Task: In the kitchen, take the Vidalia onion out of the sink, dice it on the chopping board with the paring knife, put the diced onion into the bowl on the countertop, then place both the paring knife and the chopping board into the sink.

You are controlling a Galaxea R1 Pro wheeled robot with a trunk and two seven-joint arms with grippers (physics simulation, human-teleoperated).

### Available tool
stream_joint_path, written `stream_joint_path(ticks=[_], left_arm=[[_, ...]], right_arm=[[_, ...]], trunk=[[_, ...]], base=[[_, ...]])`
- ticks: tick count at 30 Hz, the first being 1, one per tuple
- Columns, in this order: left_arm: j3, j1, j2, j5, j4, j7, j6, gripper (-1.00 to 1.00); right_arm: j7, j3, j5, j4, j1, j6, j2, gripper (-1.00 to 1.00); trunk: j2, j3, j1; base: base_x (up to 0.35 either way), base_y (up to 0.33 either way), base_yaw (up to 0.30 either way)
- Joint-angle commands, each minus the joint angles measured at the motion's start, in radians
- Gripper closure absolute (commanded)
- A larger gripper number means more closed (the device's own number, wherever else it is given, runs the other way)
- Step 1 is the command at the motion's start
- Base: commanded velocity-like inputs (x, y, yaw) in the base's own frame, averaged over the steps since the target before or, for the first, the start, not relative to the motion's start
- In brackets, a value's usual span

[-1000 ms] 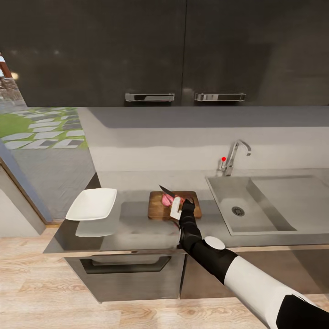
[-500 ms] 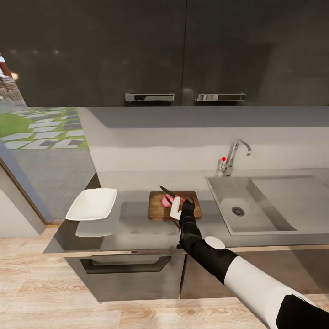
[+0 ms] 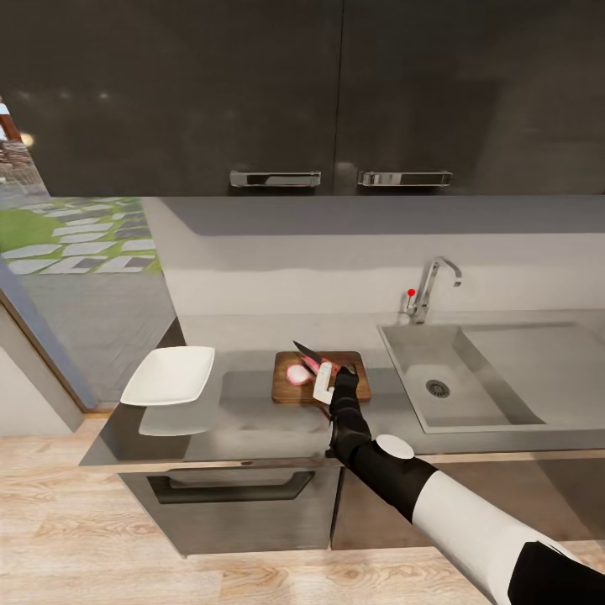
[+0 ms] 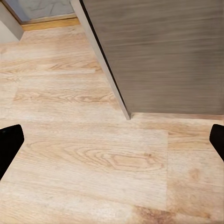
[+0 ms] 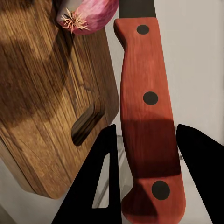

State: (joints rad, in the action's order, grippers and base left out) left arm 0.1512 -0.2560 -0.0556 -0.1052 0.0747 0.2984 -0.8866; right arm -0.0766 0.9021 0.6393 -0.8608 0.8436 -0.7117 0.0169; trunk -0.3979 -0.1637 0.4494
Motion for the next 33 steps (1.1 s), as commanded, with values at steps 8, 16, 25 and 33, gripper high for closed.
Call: stream_joint_path(ticks=[8, 16, 25, 33], left_arm=[[0.009, -0.002, 0.0, -0.01, 0.004, -0.001, -0.005, -1.0], [0.009, -0.002, 0.0, -0.01, 0.004, -0.001, -0.005, -1.0], [0.009, -0.002, 0.0, -0.01, 0.004, -0.001, -0.005, -1.0], [0.01, -0.002, 0.0, -0.01, 0.004, -0.001, -0.006, -1.0]], right_arm=[[-0.004, 0.004, -0.006, 0.003, 0.002, -0.006, -0.002, 1.0], [-0.004, 0.004, -0.006, 0.023, 0.002, -0.005, -0.001, 1.0], [-0.004, 0.004, -0.006, 0.024, 0.002, -0.005, -0.002, 1.0], [-0.004, 0.005, -0.006, 0.028, 0.002, -0.005, 0.0, 1.0]], trunk=[[-0.002, -0.002, 0.001], [-0.002, -0.002, 0.001], [-0.002, -0.002, 0.001], [-0.002, -0.002, 0.001]], base=[[0.0, 0.0, 0.0], [0.0, 0.0, 0.0], [0.0, 0.0, 0.0], [0.0, 0.0, 0.0]])
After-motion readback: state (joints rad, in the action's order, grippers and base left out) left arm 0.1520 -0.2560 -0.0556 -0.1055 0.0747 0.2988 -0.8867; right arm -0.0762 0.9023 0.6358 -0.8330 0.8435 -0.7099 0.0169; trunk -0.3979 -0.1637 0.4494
